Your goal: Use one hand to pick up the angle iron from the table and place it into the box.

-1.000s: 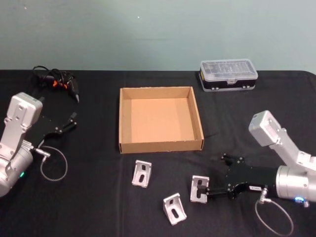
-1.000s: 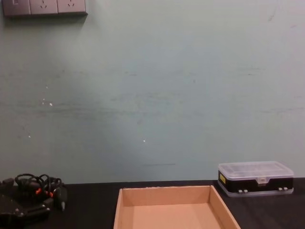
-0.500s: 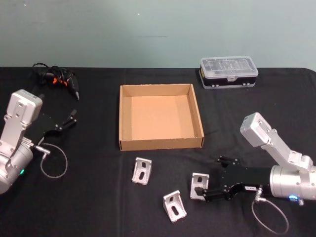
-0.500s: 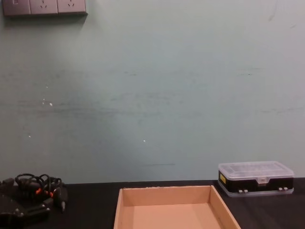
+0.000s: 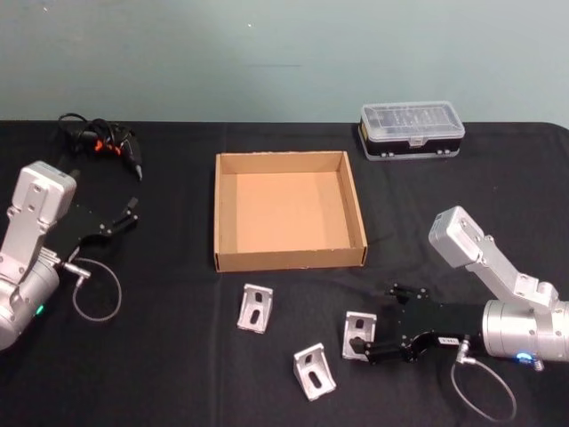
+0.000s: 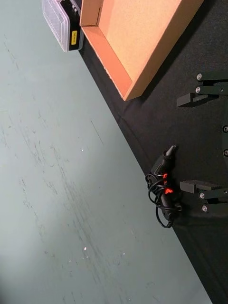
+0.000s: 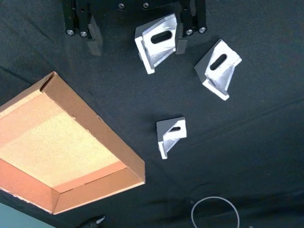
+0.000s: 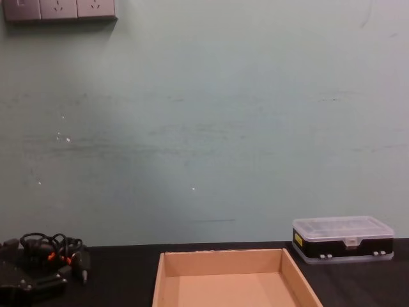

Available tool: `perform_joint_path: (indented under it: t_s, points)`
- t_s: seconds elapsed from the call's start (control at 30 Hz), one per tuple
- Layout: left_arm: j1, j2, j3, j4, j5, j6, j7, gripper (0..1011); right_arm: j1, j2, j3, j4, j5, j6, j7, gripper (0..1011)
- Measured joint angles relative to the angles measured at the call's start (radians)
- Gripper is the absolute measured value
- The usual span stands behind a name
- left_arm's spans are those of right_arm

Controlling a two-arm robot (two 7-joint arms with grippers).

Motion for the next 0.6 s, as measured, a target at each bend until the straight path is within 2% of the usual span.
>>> perform_joint_path:
  t_s: [0.23, 0.43, 0.53, 0.57, 0.6]
  points:
    - [0.0, 0.0, 0.0, 0.0, 0.0, 0.0, 0.0, 1011, 0.002, -0.009, -0.001, 0.016, 0.0, -0.008, -0.001, 846]
    - [0.0, 0.0, 0.0, 0.0, 0.0, 0.0, 0.0, 1011, 0.005, -0.015, -0.003, 0.026, 0.002, -0.019, 0.0, 682]
    - [0.0, 0.0, 0.0, 0.0, 0.0, 0.0, 0.0, 1011, 0.005, -0.017, -0.003, 0.027, 0.003, -0.022, 0.0, 582]
    - [0.0, 0.0, 0.0, 0.0, 0.0, 0.0, 0.0, 1011, 0.003, -0.018, -0.002, 0.028, 0.005, -0.026, 0.0, 520]
    - [0.0, 0.0, 0.0, 0.0, 0.0, 0.0, 0.0, 1011, 0.002, -0.019, -0.002, 0.028, 0.006, -0.027, 0.0, 520]
